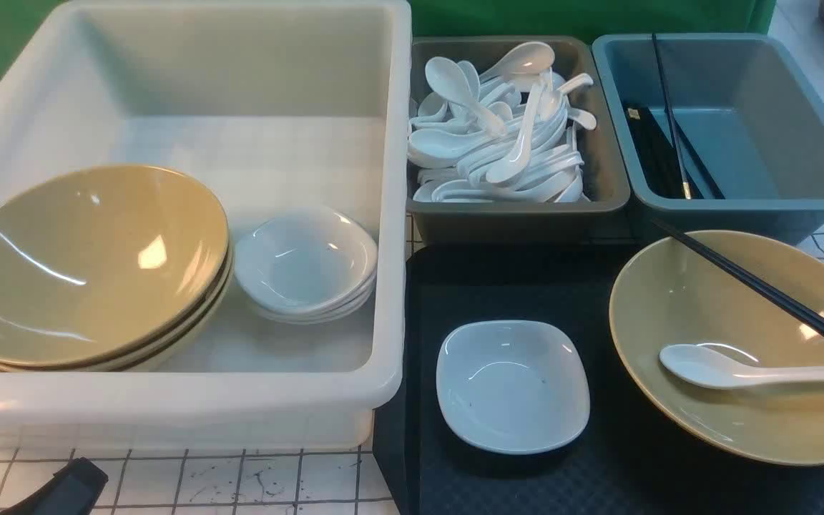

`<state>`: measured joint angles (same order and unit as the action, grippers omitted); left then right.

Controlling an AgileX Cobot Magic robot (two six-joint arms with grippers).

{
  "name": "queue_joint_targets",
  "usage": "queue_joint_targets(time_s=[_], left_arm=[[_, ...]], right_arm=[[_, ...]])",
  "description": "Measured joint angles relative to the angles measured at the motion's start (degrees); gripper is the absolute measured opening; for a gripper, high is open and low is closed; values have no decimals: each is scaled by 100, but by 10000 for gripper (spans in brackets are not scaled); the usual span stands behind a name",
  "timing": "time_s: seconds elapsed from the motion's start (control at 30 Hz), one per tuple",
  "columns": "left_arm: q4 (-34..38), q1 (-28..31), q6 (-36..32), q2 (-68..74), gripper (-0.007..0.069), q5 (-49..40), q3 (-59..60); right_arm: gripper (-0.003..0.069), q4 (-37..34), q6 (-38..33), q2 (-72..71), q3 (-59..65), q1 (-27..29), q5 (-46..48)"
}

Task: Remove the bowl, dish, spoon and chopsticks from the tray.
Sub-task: Use the left arm to grab the plate

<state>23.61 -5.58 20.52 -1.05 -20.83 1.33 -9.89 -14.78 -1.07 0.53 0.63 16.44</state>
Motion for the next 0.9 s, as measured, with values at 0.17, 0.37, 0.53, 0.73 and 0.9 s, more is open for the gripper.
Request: queue_joint_targets(time_s=[0.17,0.37,0.53,0.73,0.9], left_arm=[[0,0,0,0,-1,0,0],[0,0,0,0,-1,0,0],[0,0,0,0,-1,0,0],[0,0,0,0,-1,0,0],[-95,0,-94,0,-1,96,0]], right_arm=[[237,0,0,0,0,0,0],[237,0,0,0,0,0,0],[237,0,0,0,0,0,0],[237,0,0,0,0,0,0],[237,0,0,0,0,0,0]])
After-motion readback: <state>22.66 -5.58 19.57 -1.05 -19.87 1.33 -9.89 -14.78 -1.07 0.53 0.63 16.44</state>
